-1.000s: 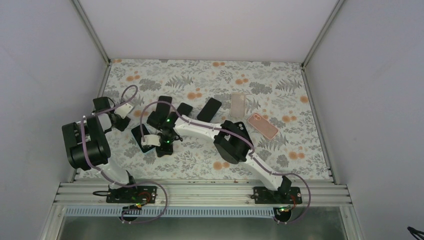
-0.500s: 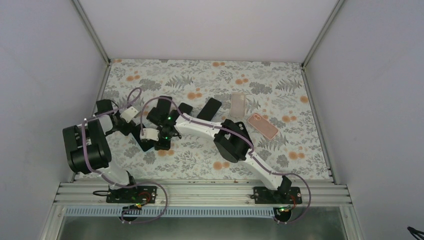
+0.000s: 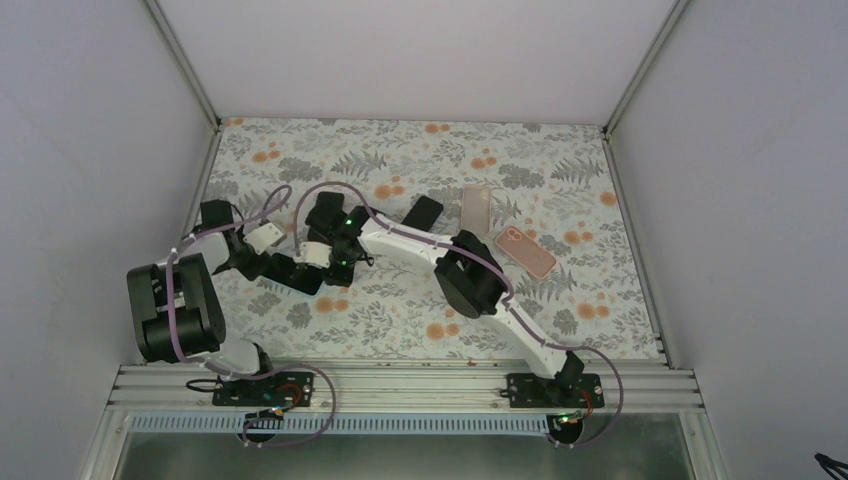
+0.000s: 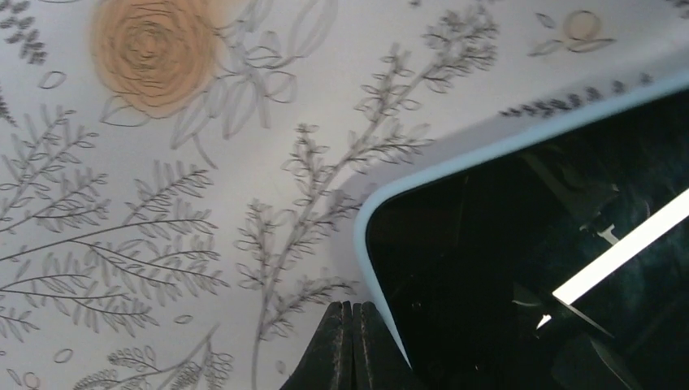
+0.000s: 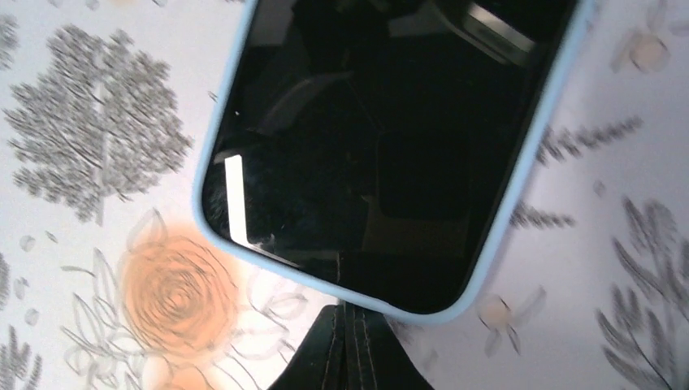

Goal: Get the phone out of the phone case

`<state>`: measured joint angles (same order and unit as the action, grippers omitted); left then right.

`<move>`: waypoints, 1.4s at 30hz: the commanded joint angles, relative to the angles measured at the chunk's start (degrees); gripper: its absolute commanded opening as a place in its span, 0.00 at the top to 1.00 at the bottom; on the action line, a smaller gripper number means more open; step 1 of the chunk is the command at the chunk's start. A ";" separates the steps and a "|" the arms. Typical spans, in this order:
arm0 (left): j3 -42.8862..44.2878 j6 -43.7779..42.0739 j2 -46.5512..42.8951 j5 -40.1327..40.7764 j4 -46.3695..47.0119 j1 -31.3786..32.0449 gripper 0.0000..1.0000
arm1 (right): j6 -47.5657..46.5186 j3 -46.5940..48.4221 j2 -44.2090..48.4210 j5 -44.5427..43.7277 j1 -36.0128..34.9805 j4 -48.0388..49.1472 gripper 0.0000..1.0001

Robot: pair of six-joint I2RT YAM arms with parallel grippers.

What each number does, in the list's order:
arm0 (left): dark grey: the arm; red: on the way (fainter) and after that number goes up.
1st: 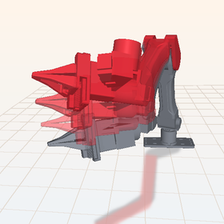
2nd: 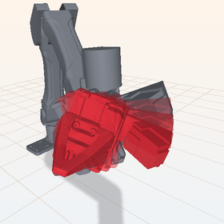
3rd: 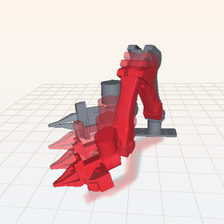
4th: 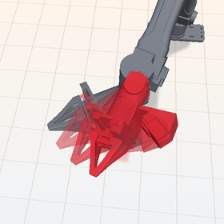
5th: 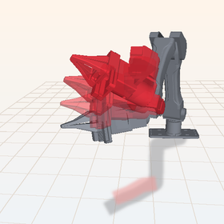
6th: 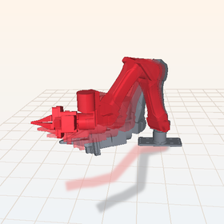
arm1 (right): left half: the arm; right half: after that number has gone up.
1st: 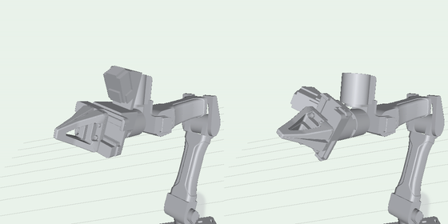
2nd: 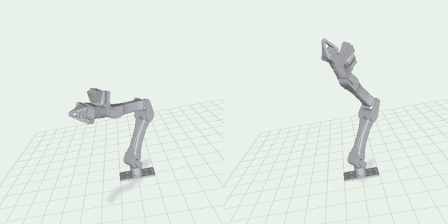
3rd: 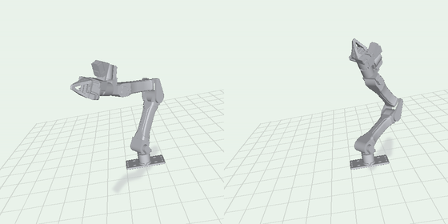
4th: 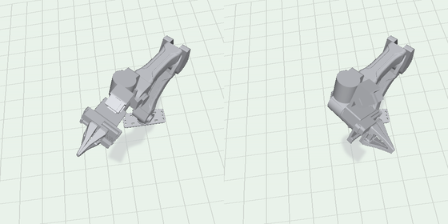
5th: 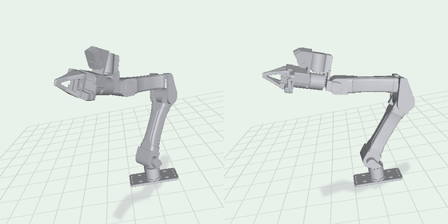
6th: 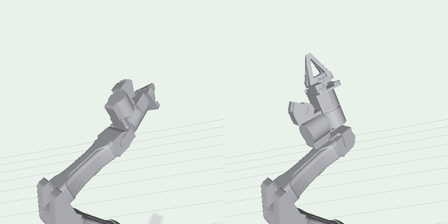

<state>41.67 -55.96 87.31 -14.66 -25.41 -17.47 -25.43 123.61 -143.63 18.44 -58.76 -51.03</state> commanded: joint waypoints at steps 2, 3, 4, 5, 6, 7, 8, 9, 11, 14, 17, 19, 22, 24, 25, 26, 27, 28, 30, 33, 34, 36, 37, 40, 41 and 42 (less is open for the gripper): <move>-2.43 -0.44 -2.40 -7.64 -17.97 5.31 0.98 | -1.58 -2.01 2.62 -7.34 1.72 7.29 0.96; -2.20 -0.38 -2.62 -7.97 -18.27 5.42 0.98 | -2.14 -2.99 3.77 -7.59 1.86 7.23 0.96; -2.01 -0.37 -2.73 -8.31 -18.56 5.44 0.98 | -2.69 -4.02 4.98 -7.94 1.94 6.98 0.96; -1.83 -0.29 -2.83 -8.52 -18.62 5.45 0.98 | -3.34 -4.75 6.11 -8.30 1.97 6.54 0.96; -1.63 -0.02 -2.96 -8.40 -18.43 5.44 0.98 | -4.07 -5.14 7.23 -8.44 1.97 5.63 0.92; -1.51 0.12 -3.16 -8.11 -18.15 5.50 0.98 | -4.77 -5.29 8.09 -8.30 1.92 4.61 0.83; -1.42 0.39 -3.44 -7.85 -17.77 5.38 0.98 | -5.40 -4.95 8.77 -8.15 1.90 3.21 0.72; -1.32 0.72 -3.89 -7.49 -17.24 5.28 0.95 | -5.92 -4.23 9.20 -7.66 1.90 1.51 0.58; -0.90 1.71 -4.94 -6.98 -15.69 4.46 0.66 | -7.53 -1.19 8.84 -6.33 1.75 -2.34 0.36; 0.98 2.94 -6.53 -6.25 -14.56 2.57 0.31 | -11.63 1.10 8.13 -3.67 1.40 -6.34 0.08; 4.38 3.51 -8.46 -6.50 -15.44 -0.41 0.16 | -15.24 -0.99 9.04 -1.46 1.33 -5.34 0.00; 6.34 3.90 -9.61 -7.06 -16.12 -2.80 0.11 | -15.98 -0.95 8.71 0.16 1.28 -5.66 0.00; 9.23 5.54 -11.05 -8.20 -16.12 -6.72 0.07 | -17.06 -1.48 8.57 2.16 0.89 -6.08 0.00; 11.15 6.76 -11.94 -10.27 -16.42 -9.00 0.00 | -17.51 -3.56 9.31 2.59 0.72 -4.16 0.00; 11.92 7.48 -12.62 -11.44 -16.44 -9.80 0.00 | -17.70 -4.31 9.37 2.13 0.55 -3.26 0.00; 12.47 8.35 -13.18 -12.13 -16.29 -10.13 0.00 | -17.72 -4.57 9.09 1.32 0.31 -2.75 0.00; 12.81 9.96 -13.82 -12.50 -15.81 -10.26 0.00 | -17.91 -4.31 8.48 0.42 0.13 -2.61 0.00; 13.08 11.11 -14.21 -12.79 -15.47 -10.26 0.00 | -17.87 -3.93 7.78 -0.75 -0.17 -2.33 0.00; 13.74 13.66 -14.19 -12.90 -14.59 -10.26 0.00 | -17.52 -2.81 6.39 -2.95 -0.58 -2.02 0.00; 13.81 15.94 -14.37 -12.61 -13.27 -10.23 0.00 | -16.59 -0.81 4.79 -5.15 -1.30 -1.76 0.00; 13.62 16.31 -14.75 -12.40 -12.76 -10.24 0.00 | -16.41 -0.22 4.36 -5.24 -1.47 -1.95 0.00; 13.53 16.50 -15.30 -11.89 -12.63 -10.22 0.00 | -16.20 0.78 3.54 -5.55 -1.80 -2.48 0.00; 13.53 16.45 -15.40 -11.45 -12.64 -10.26 0.00 | -16.26 1.16 3.14 -5.83 -2.06 -2.81 0.00; 13.25 16.74 -15.65 -10.33 -12.18 -10.26 0.00 | -16.59 2.15 1.82 -7.01 -2.78 -3.74 0.00; 13.06 16.80 -15.75 -10.35 -12.06 -10.27 0.00 | -16.61 2.29 1.52 -7.42 -2.92 -3.73 0.00; 12.82 16.88 -15.78 -10.53 -11.92 -10.27 0.00 | -16.66 2.47 1.29 -7.68 -3.06 -3.73 0.00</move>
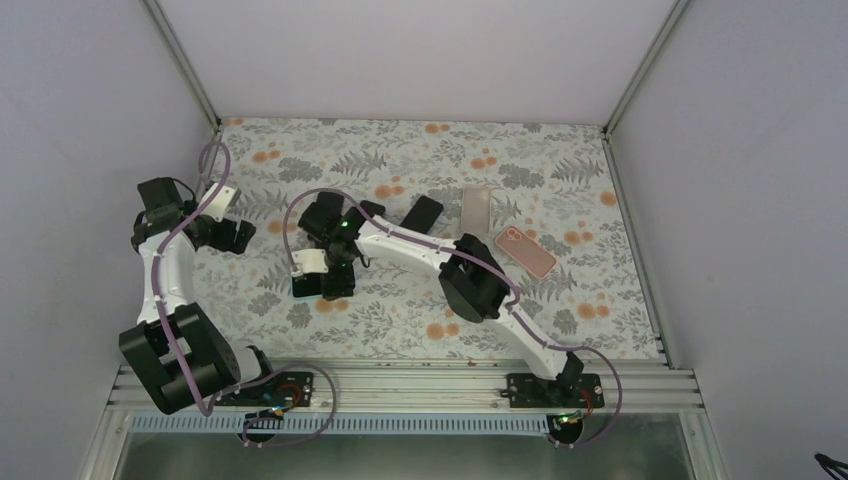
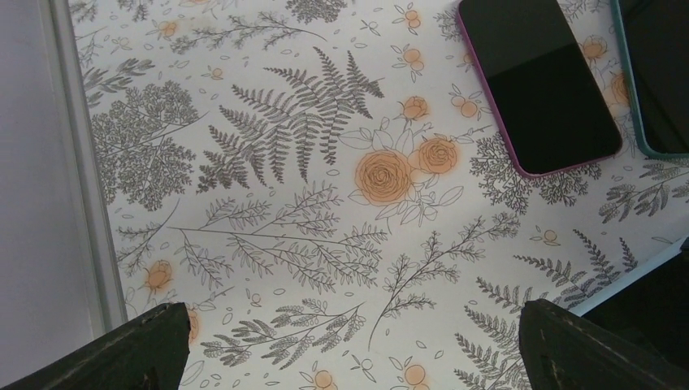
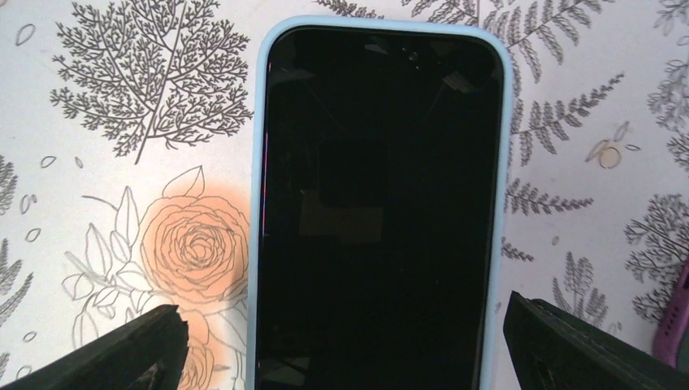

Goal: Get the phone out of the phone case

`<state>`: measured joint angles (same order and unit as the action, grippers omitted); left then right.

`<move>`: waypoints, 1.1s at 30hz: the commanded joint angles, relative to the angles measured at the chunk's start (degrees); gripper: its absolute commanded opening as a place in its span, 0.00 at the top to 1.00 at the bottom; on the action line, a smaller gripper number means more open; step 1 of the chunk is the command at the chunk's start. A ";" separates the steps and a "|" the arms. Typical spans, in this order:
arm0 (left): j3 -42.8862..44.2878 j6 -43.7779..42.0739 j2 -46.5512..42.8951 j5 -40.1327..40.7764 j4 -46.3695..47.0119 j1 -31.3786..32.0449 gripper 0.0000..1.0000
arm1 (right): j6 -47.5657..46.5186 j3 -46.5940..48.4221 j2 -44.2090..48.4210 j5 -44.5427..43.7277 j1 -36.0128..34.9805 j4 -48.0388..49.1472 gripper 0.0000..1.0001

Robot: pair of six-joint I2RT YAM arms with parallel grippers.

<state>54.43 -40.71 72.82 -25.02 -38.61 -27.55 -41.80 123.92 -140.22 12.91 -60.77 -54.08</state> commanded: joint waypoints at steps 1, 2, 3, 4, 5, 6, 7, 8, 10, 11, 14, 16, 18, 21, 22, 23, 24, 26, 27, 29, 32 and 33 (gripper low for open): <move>-0.18 1.79 -1.35 -0.11 1.52 -0.14 0.00 | -0.25 2.39 -2.44 -2.66 -1.09 -0.44 0.00; -0.43 1.95 -1.36 -0.13 1.73 -0.21 0.00 | -0.05 2.52 -2.68 -3.11 -1.10 -0.15 0.00; -0.67 2.18 -1.44 -0.14 2.04 -0.20 0.00 | 0.02 2.55 -2.95 -3.77 -1.10 0.12 0.00; -0.95 2.37 -1.47 -0.12 2.38 -0.22 0.00 | -0.03 2.56 -3.19 -4.00 -1.10 0.15 0.00; -1.09 2.60 -1.45 -0.22 2.59 -0.15 0.00 | -0.04 2.64 -3.55 -3.98 -1.10 0.20 0.00; -1.28 2.67 -1.45 -0.66 2.69 -0.16 0.00 | -0.11 2.64 -3.76 -3.99 -1.10 0.14 0.00; -1.43 2.70 -1.34 -0.97 2.74 -0.21 0.00 | -0.09 2.78 -4.22 -3.86 -1.11 0.01 0.00; -1.53 2.72 -1.24 -1.13 2.79 -0.14 0.00 | -0.17 2.94 -4.55 -3.67 -1.10 -0.23 0.00; -1.73 2.78 -1.20 -1.18 2.80 -0.15 0.00 | -0.20 3.08 -5.00 -3.58 -1.12 -0.54 0.00; -1.85 2.81 -1.19 -1.34 2.84 -0.18 0.00 | -0.26 3.20 -5.31 -3.52 -1.11 -0.64 0.00; -2.09 2.86 -1.30 -1.41 2.92 -0.16 0.00 | 0.03 3.83 -5.97 -3.63 -0.96 -0.86 0.00; -2.07 2.85 -1.40 -1.47 2.86 -0.16 0.00 | 0.00 4.26 -6.27 -3.17 -0.82 -1.17 0.00; -1.97 2.75 -1.30 -1.96 2.59 -0.16 0.00 | -0.09 4.40 -6.61 -2.98 -0.67 -1.28 0.00; -1.97 2.96 -1.27 -2.56 2.33 -0.14 0.00 | 0.09 4.71 -7.21 -2.93 -0.57 -1.71 0.08; -1.98 2.95 -1.20 -2.74 2.25 -0.17 0.00 | 0.40 5.05 -7.44 -3.21 -0.62 -1.91 0.14; -1.89 2.95 -1.26 -2.83 2.11 -0.15 0.00 | 0.73 5.32 -7.77 -3.61 -0.58 -2.22 0.20; -1.88 2.98 -1.35 -2.88 2.06 -0.18 0.00 | 0.98 5.36 -8.03 -4.35 -0.60 -2.29 0.29; -1.77 2.92 -1.64 -3.25 1.82 -0.15 0.00 | 1.68 4.97 -8.02 -4.97 -0.58 -2.50 0.33; -1.60 2.95 -1.75 -3.81 1.61 -0.15 0.00 | 1.90 4.23 -7.43 -5.07 -0.58 -2.31 0.34; -1.40 2.77 -1.70 -5.06 1.17 -0.15 0.00 | 2.62 1.63 -5.37 -5.17 -0.57 -0.36 0.36; -1.10 2.17 0.02 -8.35 0.07 -0.14 0.00 | 3.71 -1.25 -1.41 -5.31 -0.58 2.74 0.36; -0.85 1.86 1.04 -10.00 -0.84 -0.14 0.00 | 4.06 -1.97 0.03 -5.73 -0.57 3.30 0.36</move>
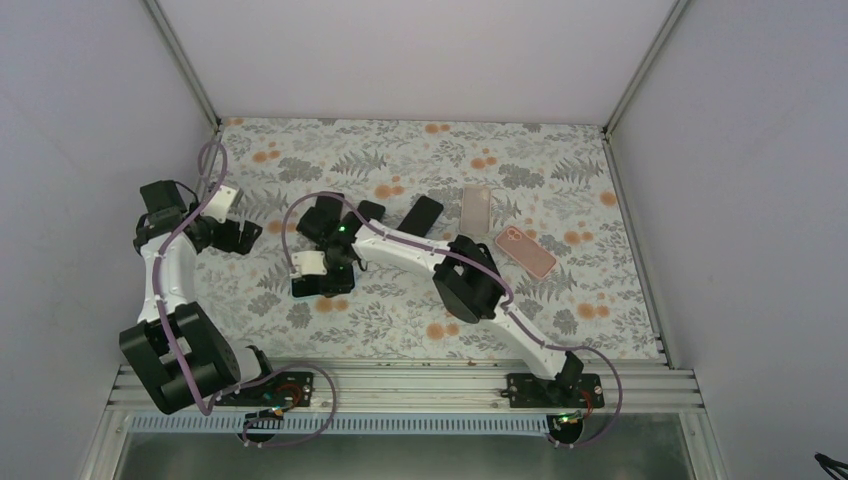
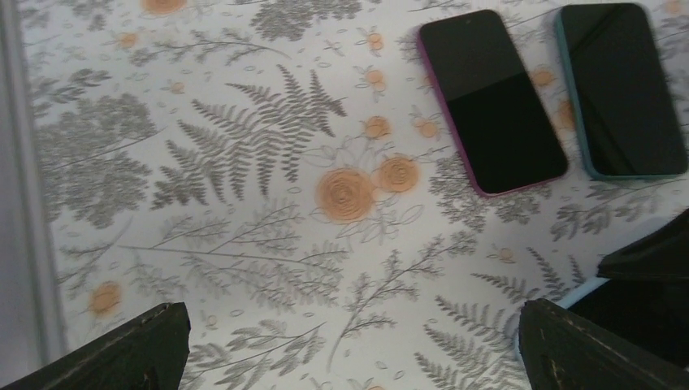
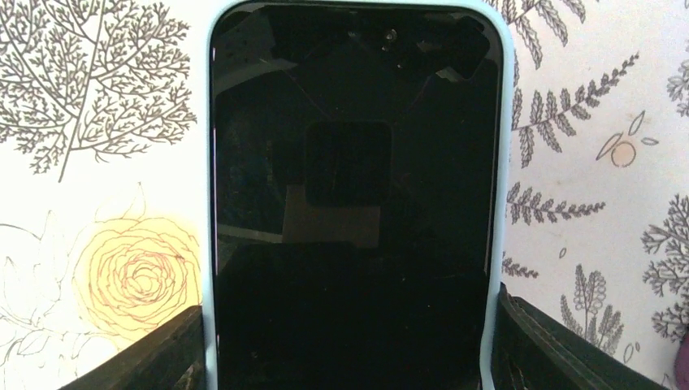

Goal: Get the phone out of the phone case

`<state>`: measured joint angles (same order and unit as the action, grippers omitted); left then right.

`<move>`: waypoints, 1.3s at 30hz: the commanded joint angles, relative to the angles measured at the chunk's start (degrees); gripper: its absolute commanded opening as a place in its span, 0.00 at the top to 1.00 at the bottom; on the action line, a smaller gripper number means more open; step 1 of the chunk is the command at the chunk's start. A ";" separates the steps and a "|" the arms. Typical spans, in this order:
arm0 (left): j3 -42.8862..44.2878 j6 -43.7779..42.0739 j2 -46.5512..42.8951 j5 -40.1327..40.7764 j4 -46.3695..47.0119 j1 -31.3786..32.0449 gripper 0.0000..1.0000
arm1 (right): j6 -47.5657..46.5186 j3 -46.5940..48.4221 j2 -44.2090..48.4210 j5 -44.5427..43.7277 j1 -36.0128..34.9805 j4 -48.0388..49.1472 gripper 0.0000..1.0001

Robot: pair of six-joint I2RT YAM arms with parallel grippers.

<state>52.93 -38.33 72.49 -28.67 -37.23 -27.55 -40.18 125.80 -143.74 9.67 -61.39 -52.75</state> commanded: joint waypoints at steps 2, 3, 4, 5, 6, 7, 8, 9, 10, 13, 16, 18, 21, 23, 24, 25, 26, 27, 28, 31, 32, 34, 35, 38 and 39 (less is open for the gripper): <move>1.69 -1.39 3.94 -10.02 -5.17 -0.12 0.00 | 2.98 -6.02 7.17 -4.07 0.08 4.35 0.36; 2.89 -1.94 5.48 -11.71 -7.75 0.12 0.00 | 3.05 -7.45 9.24 -5.45 0.12 5.43 0.36; 4.41 -3.40 7.19 -13.60 -11.57 0.50 0.00 | 3.13 -8.67 11.01 -6.56 0.15 6.13 0.36; 5.79 -5.32 8.65 -15.92 -15.23 0.66 0.00 | 3.31 -9.90 12.76 -7.58 0.16 6.58 0.36; 7.07 -6.57 9.89 -17.60 -17.90 0.80 0.00 | 3.42 -10.73 14.40 -8.55 0.37 6.91 0.35; 7.98 -7.74 11.72 -18.85 -19.88 0.96 0.00 | 3.60 -11.54 15.78 -9.48 0.53 7.41 0.35; 9.00 -8.94 13.32 -19.75 -21.84 1.23 0.00 | 3.71 -12.44 17.26 -10.46 0.75 8.06 0.35; 10.22 -10.08 15.51 -20.41 -23.93 1.56 0.00 | 3.83 -13.17 18.33 -11.59 0.88 8.72 0.35; 11.38 -11.19 17.82 -21.60 -26.89 1.85 0.00 | 3.88 -13.50 19.26 -12.63 1.13 9.20 0.35; 15.54 -16.20 23.59 -26.89 -34.16 3.11 0.00 | 4.35 -13.35 20.81 -14.00 2.10 10.12 0.34; 18.29 -19.24 28.33 -31.08 -38.77 5.31 0.00 | 4.71 -13.07 21.36 -14.86 2.69 10.96 0.33; 19.30 -20.04 30.98 -32.90 -40.45 7.30 0.00 | 4.72 -12.56 21.37 -15.78 2.96 11.40 0.33; 19.70 -19.78 33.42 -35.76 -40.56 9.60 0.00 | 4.62 -11.09 20.94 -16.44 3.43 11.60 0.33; 19.82 -19.64 34.69 -36.83 -40.59 11.02 0.00 | 4.39 -10.32 20.72 -16.74 3.62 11.91 0.33; 20.00 -19.48 35.27 -37.48 -40.56 11.75 0.00 | 4.29 -9.84 20.52 -16.84 3.59 12.00 0.33; 20.21 -19.43 35.76 -38.04 -40.55 12.30 0.01 | 4.28 -9.40 20.44 -16.82 3.69 12.12 0.33; 20.46 -19.33 36.29 -38.50 -40.55 12.75 0.02 | 4.20 -9.12 20.44 -16.72 3.79 12.27 0.33; 20.73 -19.25 36.83 -39.13 -40.55 13.19 0.03 | 4.15 -8.90 20.31 -16.72 3.86 12.36 0.33; 21.08 -19.11 37.45 -39.41 -40.55 13.60 0.04 | 4.06 -8.70 20.26 -16.55 3.88 12.40 0.33; 22.21 -18.74 38.73 -39.61 -40.55 14.35 0.12 | 4.22 -8.62 19.83 -15.91 3.90 12.07 0.33; 22.57 -18.50 39.09 -39.79 -40.55 14.36 0.14 | 4.28 -8.76 19.77 -15.73 3.89 12.08 0.33; 23.36 -18.15 39.44 -39.97 -40.55 14.38 0.19 | 4.41 -8.96 19.72 -15.47 3.90 12.13 0.33; 23.63 -18.06 39.48 -39.92 -40.55 14.37 0.20 | 4.47 -8.99 19.67 -15.44 3.90 12.21 0.32; 24.27 -17.80 39.42 -39.86 -40.55 14.37 0.23 | 4.50 -8.91 19.56 -14.93 3.87 12.03 0.33; 24.32 -17.79 39.29 -39.84 -40.55 14.37 0.24 | 4.48 -8.90 19.53 -14.87 3.90 11.96 0.33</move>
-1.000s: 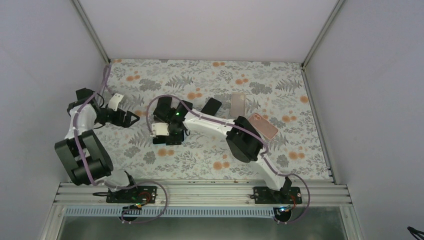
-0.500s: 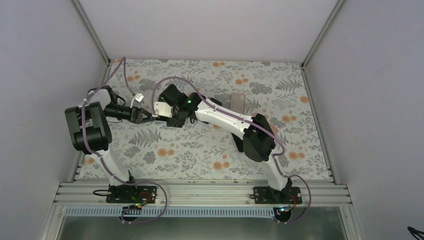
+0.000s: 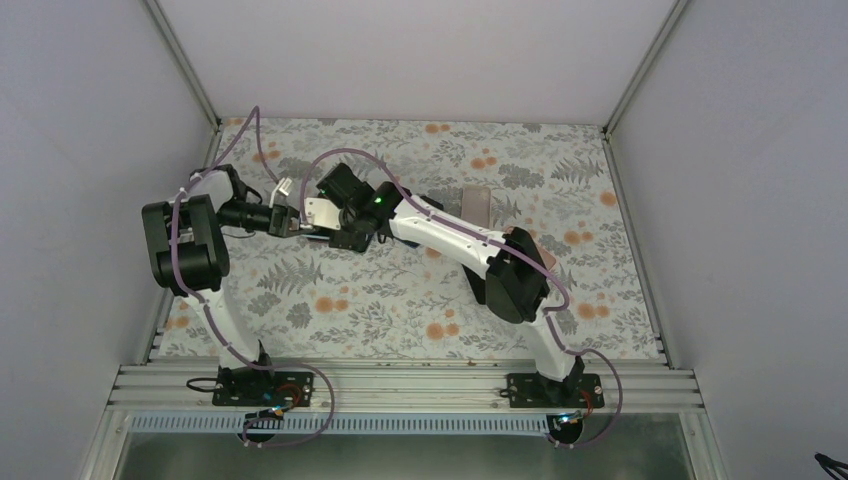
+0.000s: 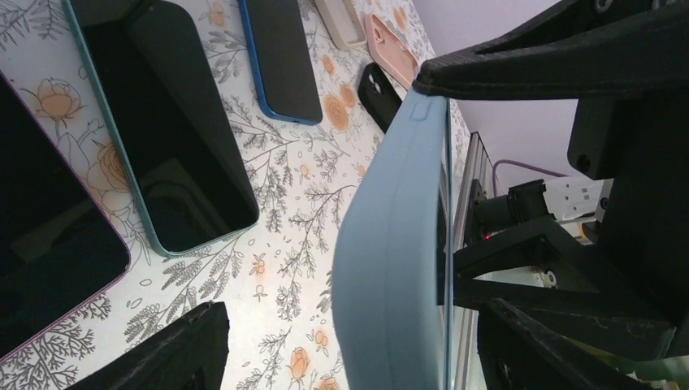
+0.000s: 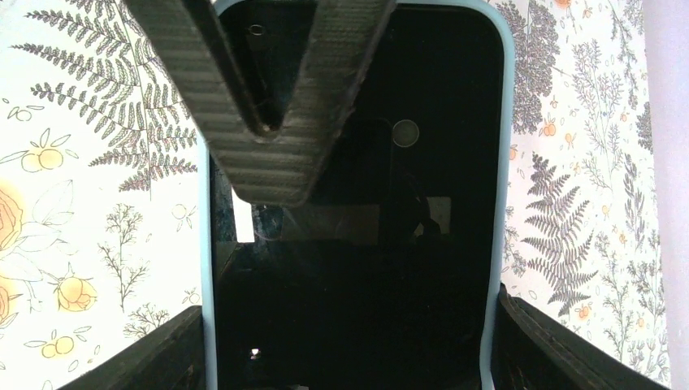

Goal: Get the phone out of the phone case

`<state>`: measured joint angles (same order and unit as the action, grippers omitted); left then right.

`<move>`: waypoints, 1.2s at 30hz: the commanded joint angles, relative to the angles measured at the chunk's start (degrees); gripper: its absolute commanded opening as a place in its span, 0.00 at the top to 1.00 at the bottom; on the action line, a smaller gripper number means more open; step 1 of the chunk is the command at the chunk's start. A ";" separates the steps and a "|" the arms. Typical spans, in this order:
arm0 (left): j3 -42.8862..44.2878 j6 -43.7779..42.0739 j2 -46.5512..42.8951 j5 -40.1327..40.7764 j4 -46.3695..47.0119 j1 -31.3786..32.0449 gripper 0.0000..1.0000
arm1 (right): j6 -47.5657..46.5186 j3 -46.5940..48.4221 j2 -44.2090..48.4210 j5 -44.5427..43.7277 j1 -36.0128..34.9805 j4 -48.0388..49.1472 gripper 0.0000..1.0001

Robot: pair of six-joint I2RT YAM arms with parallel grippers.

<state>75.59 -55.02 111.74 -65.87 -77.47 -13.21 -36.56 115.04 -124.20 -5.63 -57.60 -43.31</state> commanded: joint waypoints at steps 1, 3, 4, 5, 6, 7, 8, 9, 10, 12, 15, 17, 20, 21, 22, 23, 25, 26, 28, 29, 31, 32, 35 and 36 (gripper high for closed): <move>1.67 -1.05 -0.10 -2.70 -0.31 0.03 0.26 | 0.79 1.85 0.00 0.42 0.12 2.53 0.33; 1.46 -1.14 -0.12 -2.69 -0.31 0.05 0.35 | 0.77 1.64 -0.07 0.36 0.12 2.67 0.33; 1.28 -1.28 -0.08 -2.69 -0.31 0.03 0.42 | 0.76 1.66 -0.07 0.60 0.15 2.66 0.33; 1.04 -1.37 -0.04 -2.82 -0.31 0.03 0.47 | 0.83 1.72 -0.14 0.87 0.13 2.65 0.33; 0.93 -1.40 -0.01 -2.79 -0.31 0.03 0.50 | 0.82 1.80 -0.30 1.22 0.06 2.55 0.33; 0.75 -1.47 -0.10 -2.97 -0.31 0.03 0.51 | 0.90 1.91 -0.52 1.28 0.12 2.44 0.33; 0.58 -1.49 -0.14 -3.07 -0.31 0.03 0.53 | 0.93 2.01 -0.65 1.24 0.11 2.44 0.33; 0.48 -1.44 -0.32 -3.13 -0.31 0.03 0.55 | 0.88 2.02 -0.75 1.26 0.12 2.52 0.33; 0.44 -1.42 -0.43 -3.18 -0.29 0.03 0.56 | 0.81 2.03 -0.82 1.29 0.12 2.59 0.33; 0.36 -1.53 -0.75 -3.22 -0.31 0.11 0.58 | 0.77 2.16 -1.08 1.58 0.12 2.54 0.33; -0.17 -1.65 -1.23 -3.59 -0.31 0.48 0.65 | 0.70 2.52 -1.57 1.49 0.12 2.61 0.33; -0.39 -1.66 -1.50 -3.42 -0.34 0.92 0.76 | 0.57 2.68 -1.74 1.11 0.12 2.85 0.33; -0.69 -1.79 -2.01 -2.78 -0.35 1.46 0.96 | 0.35 2.58 -1.80 0.60 0.12 3.31 0.33; -0.77 -1.88 -2.16 -2.63 -0.32 1.58 0.98 | 0.28 2.63 -1.89 0.59 0.12 3.38 0.32; -0.79 -1.92 -2.29 -2.43 -0.39 1.72 0.98 | 0.33 2.68 -1.97 0.54 0.12 3.34 0.31; -0.71 -1.93 -2.56 -2.24 -0.40 1.84 0.98 | 0.20 2.71 -2.15 0.58 0.12 3.25 0.30; -0.57 -1.99 -3.09 -1.96 -0.38 2.23 0.98 | 0.17 2.65 -2.12 0.72 0.12 2.98 0.26; -0.38 -1.99 -3.24 -1.62 -0.39 2.48 0.98 | 0.08 2.60 -1.97 0.99 0.08 2.76 0.21; 0.28 -1.96 -3.60 -0.66 -0.38 2.93 0.98 | 0.02 2.39 -1.28 2.09 0.21 1.96 0.08; 0.84 -2.07 -3.80 -0.06 -0.35 3.19 0.98 | 0.05 2.34 -0.69 3.25 0.35 1.35 0.03; 2.59 -2.25 -4.39 1.60 -0.31 3.85 0.98 | -0.10 2.55 0.70 6.68 1.53 -1.13 0.00; 3.88 -2.09 -4.80 2.62 -0.31 4.33 0.98 | -0.47 2.92 1.76 9.75 2.44 -3.22 0.00; 9.86 -0.80 -6.71 6.98 -0.25 6.95 0.98 | -1.90 3.40 4.63 19.73 6.85 -9.94 0.00; 12.29 -0.38 -7.29 8.20 -0.23 8.27 0.98 | -2.75 3.05 5.91 23.75 8.82 -12.40 0.00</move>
<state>79.79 -54.50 109.19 -59.94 -78.32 -7.90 -37.30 116.03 -125.01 3.36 -55.27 -47.00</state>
